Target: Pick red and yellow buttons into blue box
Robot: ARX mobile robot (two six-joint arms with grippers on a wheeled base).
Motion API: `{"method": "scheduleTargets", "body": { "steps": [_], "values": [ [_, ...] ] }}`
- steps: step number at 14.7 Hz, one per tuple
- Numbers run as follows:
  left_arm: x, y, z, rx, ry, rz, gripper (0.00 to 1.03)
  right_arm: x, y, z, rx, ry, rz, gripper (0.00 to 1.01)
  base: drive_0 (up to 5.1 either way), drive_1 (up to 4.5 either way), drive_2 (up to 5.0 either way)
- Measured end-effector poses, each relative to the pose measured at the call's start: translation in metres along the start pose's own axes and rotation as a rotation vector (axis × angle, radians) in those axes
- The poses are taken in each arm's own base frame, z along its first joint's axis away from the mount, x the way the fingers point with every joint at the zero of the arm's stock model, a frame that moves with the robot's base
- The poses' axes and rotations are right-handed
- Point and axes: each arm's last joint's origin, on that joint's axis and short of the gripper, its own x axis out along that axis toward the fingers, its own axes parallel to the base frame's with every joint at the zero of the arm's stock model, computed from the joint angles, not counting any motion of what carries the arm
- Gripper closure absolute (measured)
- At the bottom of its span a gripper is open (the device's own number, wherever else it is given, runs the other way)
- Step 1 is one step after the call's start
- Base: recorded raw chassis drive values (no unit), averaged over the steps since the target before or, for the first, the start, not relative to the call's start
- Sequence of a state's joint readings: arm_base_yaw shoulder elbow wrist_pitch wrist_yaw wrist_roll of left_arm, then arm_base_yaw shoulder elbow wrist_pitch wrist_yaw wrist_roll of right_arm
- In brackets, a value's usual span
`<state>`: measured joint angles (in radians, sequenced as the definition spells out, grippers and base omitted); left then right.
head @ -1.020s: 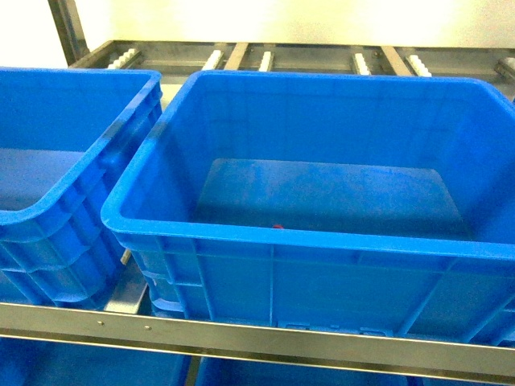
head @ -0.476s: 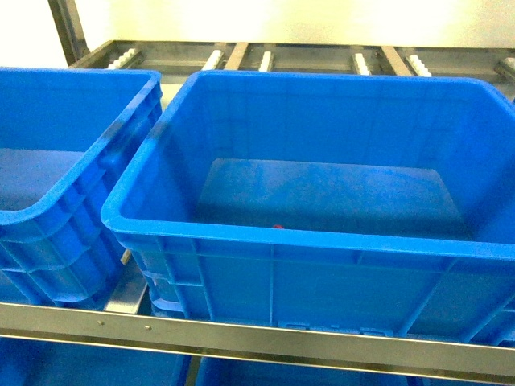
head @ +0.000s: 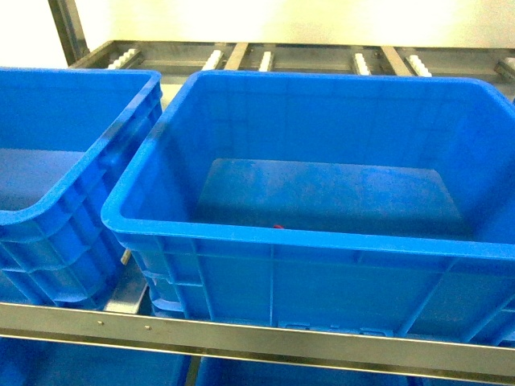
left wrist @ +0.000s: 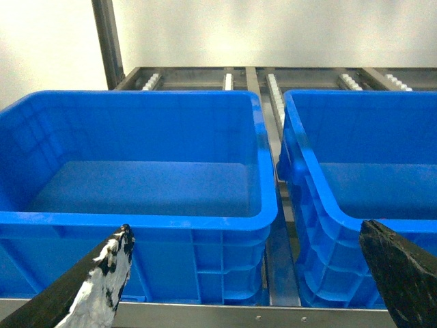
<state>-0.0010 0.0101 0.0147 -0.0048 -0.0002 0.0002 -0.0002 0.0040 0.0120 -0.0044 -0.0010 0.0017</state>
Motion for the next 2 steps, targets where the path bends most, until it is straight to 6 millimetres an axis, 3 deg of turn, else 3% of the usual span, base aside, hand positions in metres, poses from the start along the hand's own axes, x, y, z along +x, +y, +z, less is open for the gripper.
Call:
{"method": "scheduleTargets", "body": {
  "steps": [2],
  "values": [
    [0.0000,0.0000,0.0000,0.000,0.000,0.000,0.05,0.0000,0.0000,0.0000,0.000,0.000,0.000,0.03,0.0,0.00,0.0]
  ]
}}
